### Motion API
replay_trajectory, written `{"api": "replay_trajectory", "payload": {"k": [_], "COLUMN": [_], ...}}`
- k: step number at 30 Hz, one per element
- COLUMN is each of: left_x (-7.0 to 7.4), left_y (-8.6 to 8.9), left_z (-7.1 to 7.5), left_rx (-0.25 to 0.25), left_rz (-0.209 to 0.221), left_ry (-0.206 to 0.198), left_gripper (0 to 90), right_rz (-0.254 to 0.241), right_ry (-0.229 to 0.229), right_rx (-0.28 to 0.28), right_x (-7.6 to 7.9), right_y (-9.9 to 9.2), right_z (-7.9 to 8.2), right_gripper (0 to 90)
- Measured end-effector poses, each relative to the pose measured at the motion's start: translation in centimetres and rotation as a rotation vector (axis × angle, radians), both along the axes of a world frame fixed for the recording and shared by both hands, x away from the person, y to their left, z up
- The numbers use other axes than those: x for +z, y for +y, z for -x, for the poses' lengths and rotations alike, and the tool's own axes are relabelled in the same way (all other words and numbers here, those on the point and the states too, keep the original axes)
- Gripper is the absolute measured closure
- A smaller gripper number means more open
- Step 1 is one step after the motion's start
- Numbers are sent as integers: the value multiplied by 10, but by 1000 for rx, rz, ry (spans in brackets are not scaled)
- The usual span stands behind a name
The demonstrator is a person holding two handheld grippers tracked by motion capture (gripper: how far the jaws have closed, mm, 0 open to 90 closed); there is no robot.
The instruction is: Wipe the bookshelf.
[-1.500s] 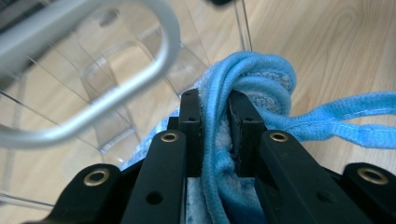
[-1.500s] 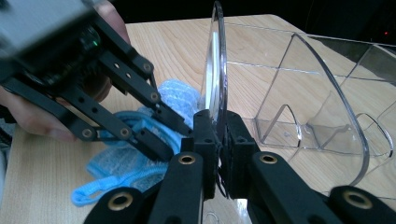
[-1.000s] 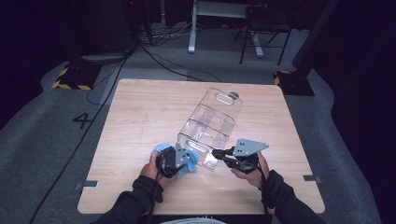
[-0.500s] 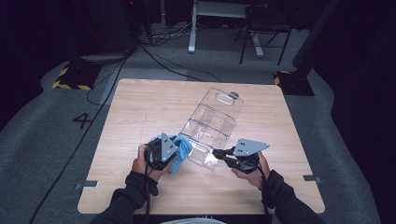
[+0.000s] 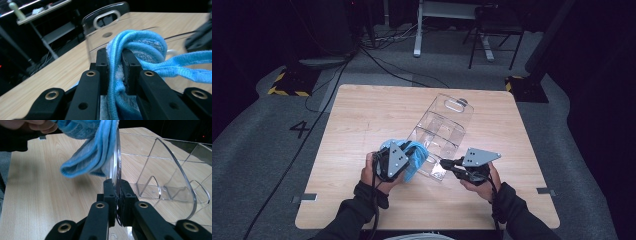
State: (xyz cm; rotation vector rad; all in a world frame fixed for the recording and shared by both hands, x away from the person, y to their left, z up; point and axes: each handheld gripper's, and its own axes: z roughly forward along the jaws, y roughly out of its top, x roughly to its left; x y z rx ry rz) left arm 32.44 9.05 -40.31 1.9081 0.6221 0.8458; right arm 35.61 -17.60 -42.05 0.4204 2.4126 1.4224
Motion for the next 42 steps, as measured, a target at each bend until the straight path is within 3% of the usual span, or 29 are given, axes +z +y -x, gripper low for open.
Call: {"api": "replay_trajectory", "payload": {"k": [6, 10, 15, 17, 19, 22, 27, 30, 34, 38, 41, 42], "left_x": [-5, -17, -33, -44, -53, -56, -67, -68, -65, -56, -46, -42], "left_y": [-24, -36, -43, -48, -53, -51, -38, -21, 2, 21, 27, 29], "left_z": [9, 12, 8, 7, 6, 2, -7, -17, -27, -34, -35, -34], "left_rx": [-88, -160, -185, -192, -194, -202, -156, -114, -34, 37, 66, 74], "left_rz": [-17, -53, -94, -155, -201, -199, -250, -222, -199, -141, -111, -81], "left_ry": [6, 57, 106, 138, 131, 157, 226, 277, 297, 277, 235, 222], "left_gripper": [783, 783, 781, 781, 781, 781, 782, 782, 780, 777, 776, 776], "right_rz": [-1, -4, -5, -6, -1, -3, -1, 0, 1, 0, -3, -3], "right_ry": [2, 7, 10, 10, 7, 7, 6, 7, 6, 7, 8, 7], "right_rx": [-1, -1, -1, -1, -1, -1, 0, 2, 2, 1, 1, 1], "right_x": [0, 0, 0, 0, 0, 0, 0, 0, 0, 0, 0, 0], "right_y": [0, -1, -1, -1, -1, -1, -1, -2, -2, -2, -2, -2], "right_z": [0, -1, -1, -1, -1, -1, 0, 0, 0, 0, -1, -1], "right_gripper": [864, 865, 866, 865, 865, 865, 865, 865, 865, 863, 860, 860]}}
